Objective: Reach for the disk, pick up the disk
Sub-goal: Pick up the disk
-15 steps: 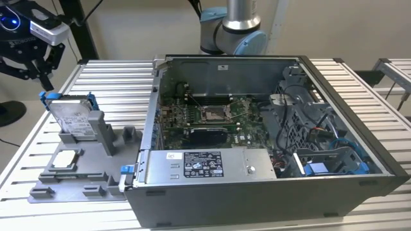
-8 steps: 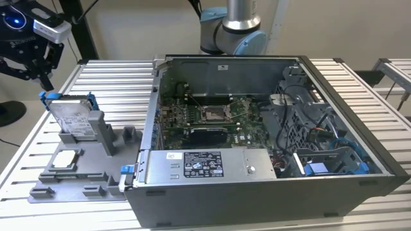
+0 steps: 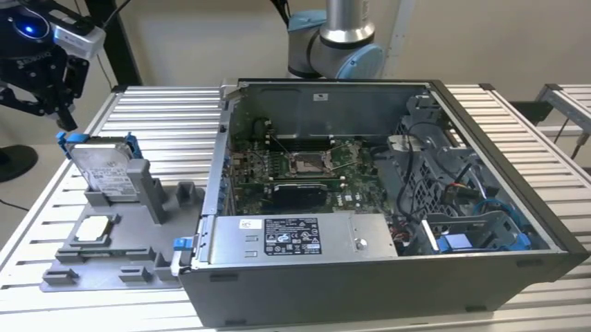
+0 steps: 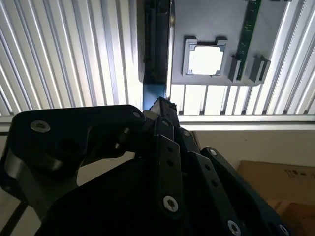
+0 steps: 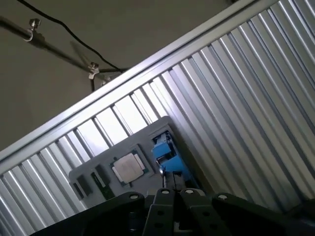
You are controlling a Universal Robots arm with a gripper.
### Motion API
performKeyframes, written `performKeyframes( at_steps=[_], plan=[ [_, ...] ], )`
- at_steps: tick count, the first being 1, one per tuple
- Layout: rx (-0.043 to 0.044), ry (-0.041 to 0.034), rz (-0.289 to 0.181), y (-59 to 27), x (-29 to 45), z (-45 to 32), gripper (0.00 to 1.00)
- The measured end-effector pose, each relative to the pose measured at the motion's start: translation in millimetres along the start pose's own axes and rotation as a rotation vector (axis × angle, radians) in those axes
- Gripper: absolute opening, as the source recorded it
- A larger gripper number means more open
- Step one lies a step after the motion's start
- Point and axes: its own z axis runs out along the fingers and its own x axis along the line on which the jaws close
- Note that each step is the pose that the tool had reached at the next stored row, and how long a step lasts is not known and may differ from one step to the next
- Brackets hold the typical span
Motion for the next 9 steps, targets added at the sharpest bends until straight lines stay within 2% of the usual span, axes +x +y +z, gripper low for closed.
performKeyframes(
  at_steps=[4, 9],
  plan=[
    [0.0000, 0.0019, -0.052, 0.0, 0.0, 0.0, 0.00],
    [0.0000, 0.0022, -0.058, 0.0, 0.0, 0.0, 0.00]
  ],
)
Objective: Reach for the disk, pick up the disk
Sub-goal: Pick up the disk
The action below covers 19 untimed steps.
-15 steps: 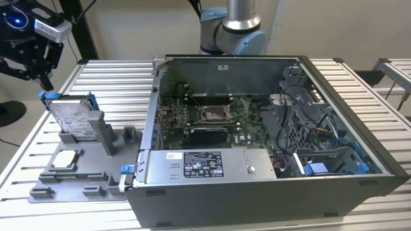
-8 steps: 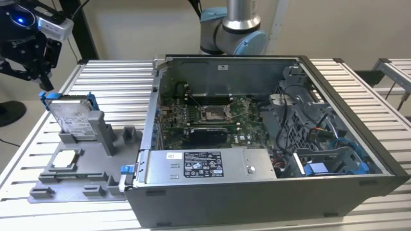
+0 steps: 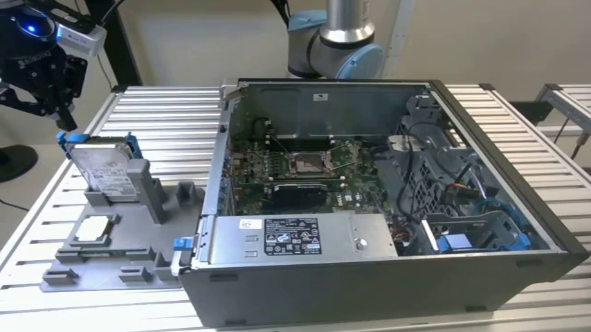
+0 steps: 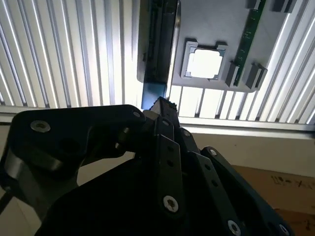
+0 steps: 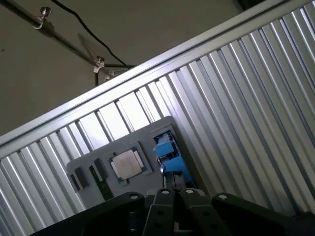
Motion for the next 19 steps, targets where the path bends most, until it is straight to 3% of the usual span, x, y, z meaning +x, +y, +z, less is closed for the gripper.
performKeyframes(
  at_steps=[10, 19],
  plan=[
    [0.0000, 0.0004, -0.012, 0.0, 0.0, 0.0, 0.00],
    [0.0050, 0.0031, -0.139, 0.0, -0.1, 0.1, 0.00]
  ],
)
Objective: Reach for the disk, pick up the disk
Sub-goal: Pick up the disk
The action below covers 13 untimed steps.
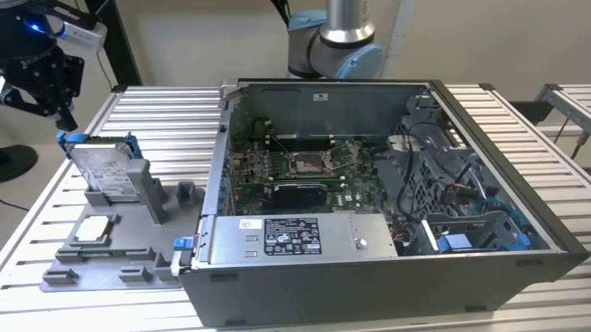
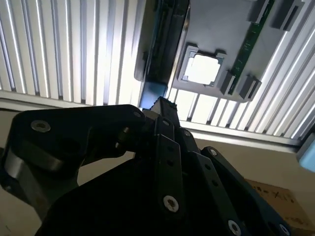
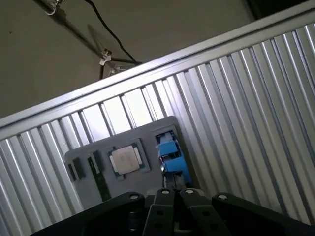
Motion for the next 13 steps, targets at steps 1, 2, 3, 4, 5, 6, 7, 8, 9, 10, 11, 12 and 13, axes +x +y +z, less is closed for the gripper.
performKeyframes(
  at_steps=[1, 2, 3, 4, 5, 6, 7, 8, 9, 10, 11, 12, 13],
  plan=[
    [0.0025, -0.0004, -0.017, 0.0, 0.0, 0.0, 0.00],
    [0.0050, -0.0008, -0.034, 0.0, 0.0, 0.1, 0.00],
    [0.0068, -0.0010, -0.051, 0.0, 0.0, 0.2, 0.00],
    [0.0081, -0.0010, -0.067, -0.1, 0.0, 0.4, 0.00],
    [0.0090, -0.0008, -0.083, -0.1, 0.0, 0.4, 0.00],
    [0.0098, -0.0005, -0.100, -0.1, 0.0, 0.5, 0.00],
    [0.0105, -0.0002, -0.116, 0.0, 0.0, 0.6, 0.00],
    [0.0111, 0.0001, -0.133, 0.0, 0.1, 0.7, 0.00],
    [0.0118, 0.0003, -0.150, -0.1, 0.1, 0.9, 0.00],
    [0.0124, 0.0006, -0.166, -0.1, 0.0, 1.0, 0.00],
    [0.0130, 0.0007, -0.181, -0.1, 0.0, 1.2, 0.00],
    [0.0135, 0.0009, -0.195, -0.2, 0.0, 1.4, 0.00],
    [0.0140, 0.0010, -0.209, -0.4, -0.1, 1.6, 0.00]
  ],
)
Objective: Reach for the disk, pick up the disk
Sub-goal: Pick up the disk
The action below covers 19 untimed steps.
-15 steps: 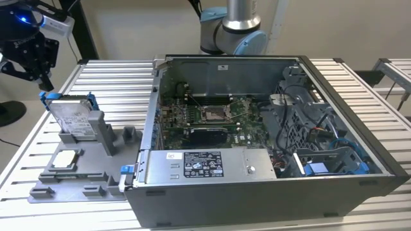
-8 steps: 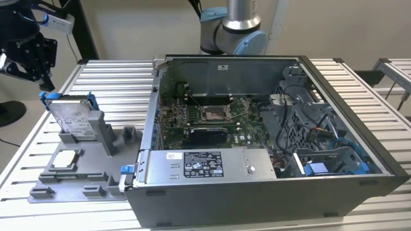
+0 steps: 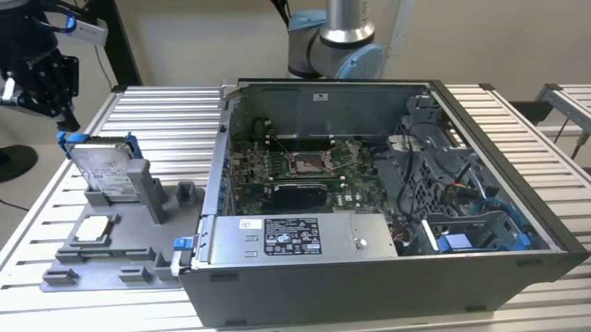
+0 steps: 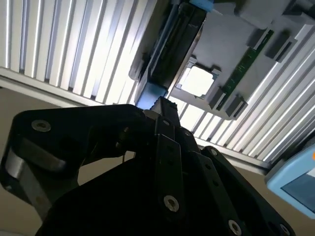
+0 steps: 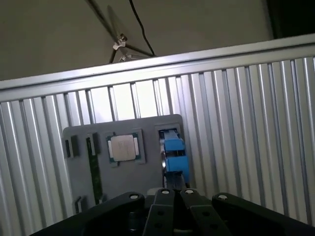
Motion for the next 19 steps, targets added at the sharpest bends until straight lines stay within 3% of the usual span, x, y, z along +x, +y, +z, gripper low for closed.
performKeyframes(
  at_steps=[6, 7, 19],
  plan=[
    [-0.0002, 0.0004, -0.011, -0.6, 0.0, -0.1, 0.00],
    [-0.0002, 0.0004, -0.011, -0.6, 0.0, -0.1, 1.00],
    [-0.0001, 0.0003, -0.011, -0.7, -0.1, 1.4, 1.00]
  ],
)
